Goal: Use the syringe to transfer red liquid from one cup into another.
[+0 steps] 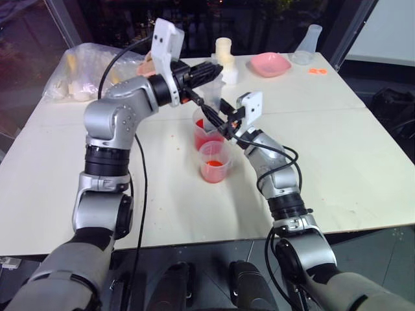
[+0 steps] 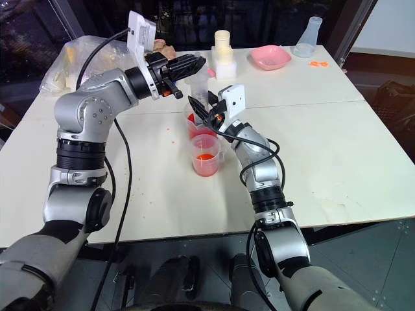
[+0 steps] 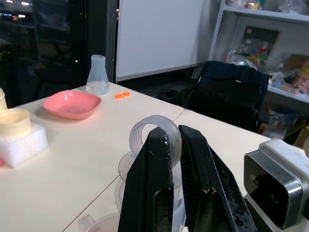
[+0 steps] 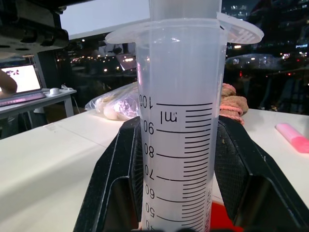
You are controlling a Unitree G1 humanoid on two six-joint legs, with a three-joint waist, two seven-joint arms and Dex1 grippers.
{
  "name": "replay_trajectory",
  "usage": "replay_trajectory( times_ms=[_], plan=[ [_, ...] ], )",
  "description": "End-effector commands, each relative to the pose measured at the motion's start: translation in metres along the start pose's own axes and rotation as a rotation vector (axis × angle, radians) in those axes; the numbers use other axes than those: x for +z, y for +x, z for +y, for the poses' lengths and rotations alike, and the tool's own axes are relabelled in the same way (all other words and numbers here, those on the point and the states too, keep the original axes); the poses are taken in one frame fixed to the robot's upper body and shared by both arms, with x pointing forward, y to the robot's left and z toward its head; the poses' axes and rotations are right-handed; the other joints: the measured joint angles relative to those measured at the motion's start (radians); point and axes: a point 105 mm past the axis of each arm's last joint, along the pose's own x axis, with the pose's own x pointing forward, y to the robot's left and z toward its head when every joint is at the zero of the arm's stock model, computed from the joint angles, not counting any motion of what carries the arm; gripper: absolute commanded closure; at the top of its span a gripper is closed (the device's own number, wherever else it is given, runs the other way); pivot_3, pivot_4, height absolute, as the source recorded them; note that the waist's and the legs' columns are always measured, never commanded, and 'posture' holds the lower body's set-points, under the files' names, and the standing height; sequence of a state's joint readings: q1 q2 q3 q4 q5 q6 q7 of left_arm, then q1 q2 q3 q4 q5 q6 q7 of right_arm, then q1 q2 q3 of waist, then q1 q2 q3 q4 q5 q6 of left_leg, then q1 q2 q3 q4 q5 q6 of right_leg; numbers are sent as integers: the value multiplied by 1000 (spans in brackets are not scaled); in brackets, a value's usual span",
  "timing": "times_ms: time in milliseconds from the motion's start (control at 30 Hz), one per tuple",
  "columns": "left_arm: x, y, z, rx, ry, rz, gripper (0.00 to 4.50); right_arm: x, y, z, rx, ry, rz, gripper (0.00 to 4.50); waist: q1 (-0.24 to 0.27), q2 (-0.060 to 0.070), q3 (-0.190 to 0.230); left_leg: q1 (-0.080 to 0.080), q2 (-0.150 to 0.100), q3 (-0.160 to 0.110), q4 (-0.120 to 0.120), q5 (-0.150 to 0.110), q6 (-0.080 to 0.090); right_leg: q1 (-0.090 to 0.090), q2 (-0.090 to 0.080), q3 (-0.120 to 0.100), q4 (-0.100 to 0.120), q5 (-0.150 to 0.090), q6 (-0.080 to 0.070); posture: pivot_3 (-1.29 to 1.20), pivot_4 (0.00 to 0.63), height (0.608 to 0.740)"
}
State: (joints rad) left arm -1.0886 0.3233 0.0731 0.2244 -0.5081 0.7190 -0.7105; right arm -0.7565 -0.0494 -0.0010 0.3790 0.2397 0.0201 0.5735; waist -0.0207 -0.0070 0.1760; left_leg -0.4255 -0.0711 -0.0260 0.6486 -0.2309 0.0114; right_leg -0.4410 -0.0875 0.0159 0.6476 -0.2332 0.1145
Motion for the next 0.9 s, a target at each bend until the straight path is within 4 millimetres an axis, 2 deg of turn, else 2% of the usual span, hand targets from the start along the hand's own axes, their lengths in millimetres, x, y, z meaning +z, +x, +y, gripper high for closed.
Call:
replay_trajectory(
  times_ms=[33,900],
  plan=[
    [64,-2,-20,-50,118,-187,4491,-12,8,29,113,18,35,3069,0,0,0,0,0,0,0,0,0,0,0,0,0,0,0,0,150,740],
    [76,-4,-18,-39,132,-214,4491,-12,8,27,111,14,35,3069,0,0,0,0,0,0,0,0,0,0,0,0,0,0,0,0,150,740]
  ],
)
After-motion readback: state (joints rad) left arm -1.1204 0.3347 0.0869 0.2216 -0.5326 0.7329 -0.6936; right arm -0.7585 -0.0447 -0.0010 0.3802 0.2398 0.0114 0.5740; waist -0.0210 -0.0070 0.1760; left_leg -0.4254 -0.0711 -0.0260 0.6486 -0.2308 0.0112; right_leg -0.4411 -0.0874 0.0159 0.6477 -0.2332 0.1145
